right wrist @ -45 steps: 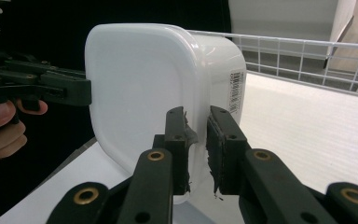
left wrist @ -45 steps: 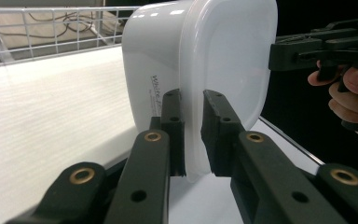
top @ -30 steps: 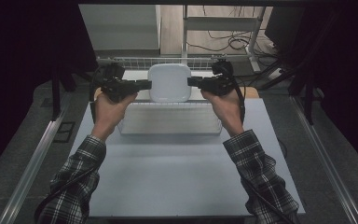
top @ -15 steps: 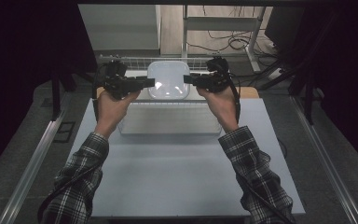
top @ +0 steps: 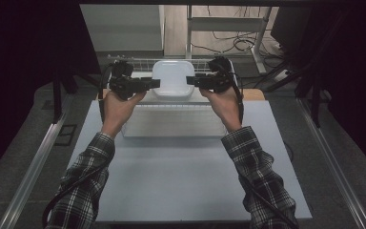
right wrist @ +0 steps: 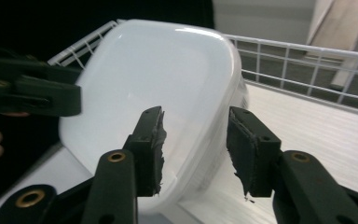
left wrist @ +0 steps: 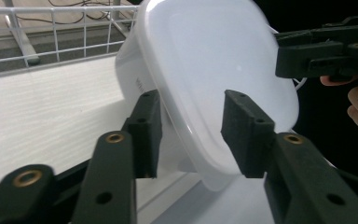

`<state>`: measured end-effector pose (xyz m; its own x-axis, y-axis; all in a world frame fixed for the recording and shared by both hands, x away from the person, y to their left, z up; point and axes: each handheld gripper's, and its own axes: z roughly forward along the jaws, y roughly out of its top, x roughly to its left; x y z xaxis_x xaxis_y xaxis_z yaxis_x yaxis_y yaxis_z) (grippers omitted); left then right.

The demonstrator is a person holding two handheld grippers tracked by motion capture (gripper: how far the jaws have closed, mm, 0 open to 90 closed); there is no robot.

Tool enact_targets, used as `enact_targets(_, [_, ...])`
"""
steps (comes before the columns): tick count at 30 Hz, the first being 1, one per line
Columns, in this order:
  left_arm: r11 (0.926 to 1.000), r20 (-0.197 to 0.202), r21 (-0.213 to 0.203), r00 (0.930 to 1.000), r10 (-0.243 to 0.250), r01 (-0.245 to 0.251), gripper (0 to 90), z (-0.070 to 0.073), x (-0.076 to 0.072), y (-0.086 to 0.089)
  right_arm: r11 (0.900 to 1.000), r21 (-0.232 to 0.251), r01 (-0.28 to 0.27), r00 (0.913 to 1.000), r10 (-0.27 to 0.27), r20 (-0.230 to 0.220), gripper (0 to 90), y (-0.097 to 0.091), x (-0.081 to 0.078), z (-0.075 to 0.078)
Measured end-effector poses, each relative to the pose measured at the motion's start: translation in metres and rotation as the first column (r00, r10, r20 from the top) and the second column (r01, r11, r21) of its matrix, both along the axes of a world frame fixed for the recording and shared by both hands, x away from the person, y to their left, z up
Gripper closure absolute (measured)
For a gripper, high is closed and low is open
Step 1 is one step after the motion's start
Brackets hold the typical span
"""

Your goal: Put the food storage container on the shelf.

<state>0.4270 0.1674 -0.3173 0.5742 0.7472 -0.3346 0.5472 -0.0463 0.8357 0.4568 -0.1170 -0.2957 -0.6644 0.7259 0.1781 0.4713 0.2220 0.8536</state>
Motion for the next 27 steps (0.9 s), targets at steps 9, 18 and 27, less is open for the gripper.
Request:
enact_targets(9, [0.9967, 0.053, 0.057, 0.9971, 0.055, -0.058, 49.5, 0.001, 0.012, -0.003, 0.9998, 0.015, 0.011, 0.9999, -0.011, 0.000, 52.1, 0.002, 0.005, -0.005])
enact_targets(18, [0.9904, 0.097, 0.090, 0.9906, 0.096, -0.105, 35.9, 0.002, 0.011, -0.005, 0.9996, 0.001, 0.028, 0.9989, -0.028, 0.038, 38.1, 0.000, 0.009, -0.007])
enact_targets(27, [0.9990, 0.083, 0.041, 0.9963, -0.023, 0.020, 13.4, -0.002, -0.001, -0.003, 0.9986, 0.047, -0.024, 0.9973, 0.021, 0.070, 15.3, -0.006, -0.001, -0.010])
